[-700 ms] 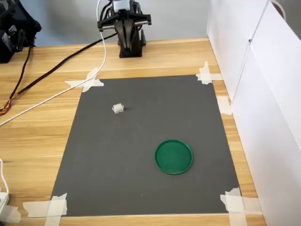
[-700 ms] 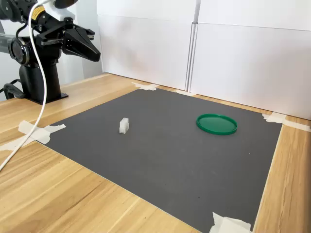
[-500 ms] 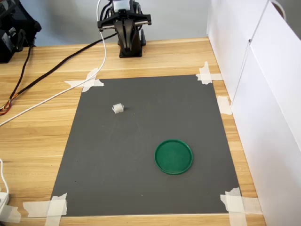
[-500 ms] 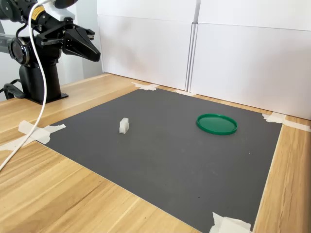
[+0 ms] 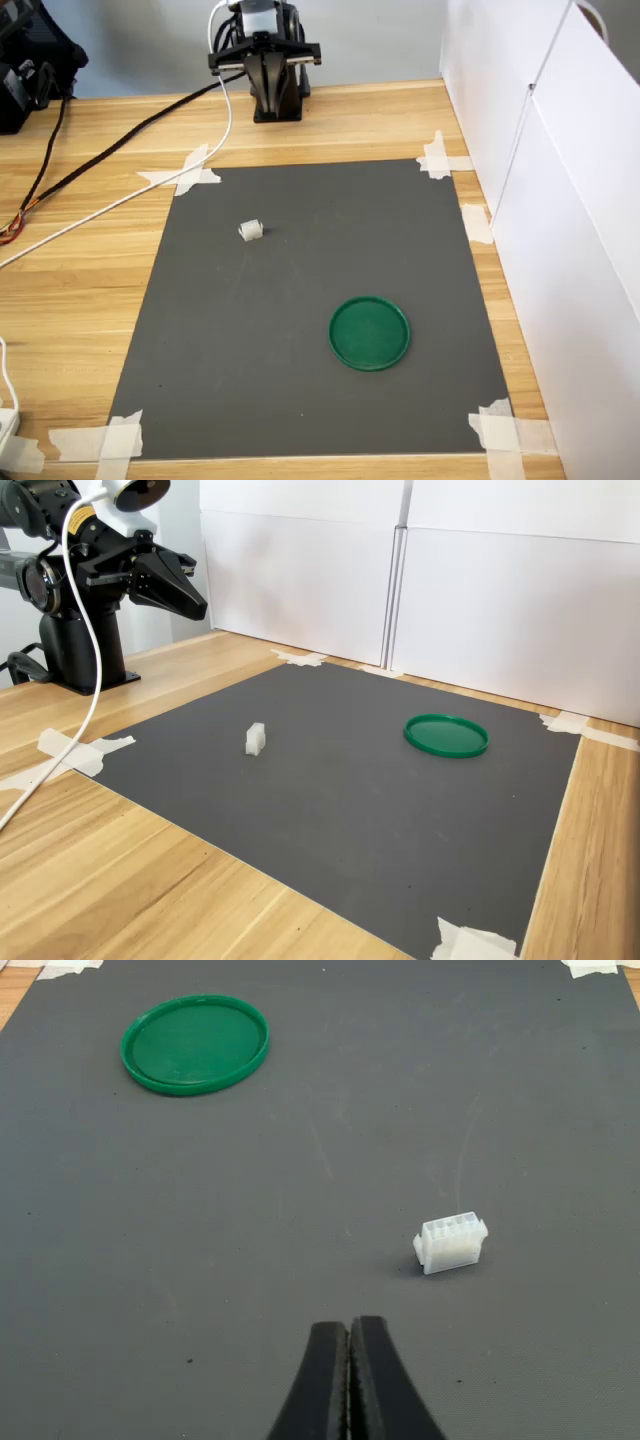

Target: Grasp a white terminal and put it in the green lid.

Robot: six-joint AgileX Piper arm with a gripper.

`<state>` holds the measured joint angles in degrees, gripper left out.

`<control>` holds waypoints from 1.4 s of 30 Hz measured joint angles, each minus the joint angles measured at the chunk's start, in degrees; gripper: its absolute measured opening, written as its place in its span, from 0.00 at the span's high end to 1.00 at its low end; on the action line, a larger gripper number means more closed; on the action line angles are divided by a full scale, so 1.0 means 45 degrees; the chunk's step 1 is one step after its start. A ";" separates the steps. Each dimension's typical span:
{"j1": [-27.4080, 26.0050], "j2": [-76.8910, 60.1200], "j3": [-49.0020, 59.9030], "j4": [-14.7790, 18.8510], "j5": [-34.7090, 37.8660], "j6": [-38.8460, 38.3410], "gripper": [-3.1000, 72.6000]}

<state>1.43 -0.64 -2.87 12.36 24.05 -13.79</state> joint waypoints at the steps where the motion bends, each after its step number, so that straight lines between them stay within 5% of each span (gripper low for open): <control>1: 0.0000 0.0000 0.0000 0.0000 0.0000 -0.0010 0.99; 8: 0.0000 0.0441 -0.0783 0.0035 0.0362 -0.0038 0.99; 20: 0.0000 0.5654 -0.4385 -0.0027 0.0976 -0.0374 0.99; 31: 0.0000 1.1406 -0.8388 -0.0505 0.4692 -0.0949 0.99; 37: 0.0000 1.3304 -0.9753 -0.1564 0.5661 -0.1632 0.99; 42: 0.0000 1.4396 -1.0557 -0.1508 0.6277 -0.2668 0.99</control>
<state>1.43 64.15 -50.37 5.57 52.30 -25.79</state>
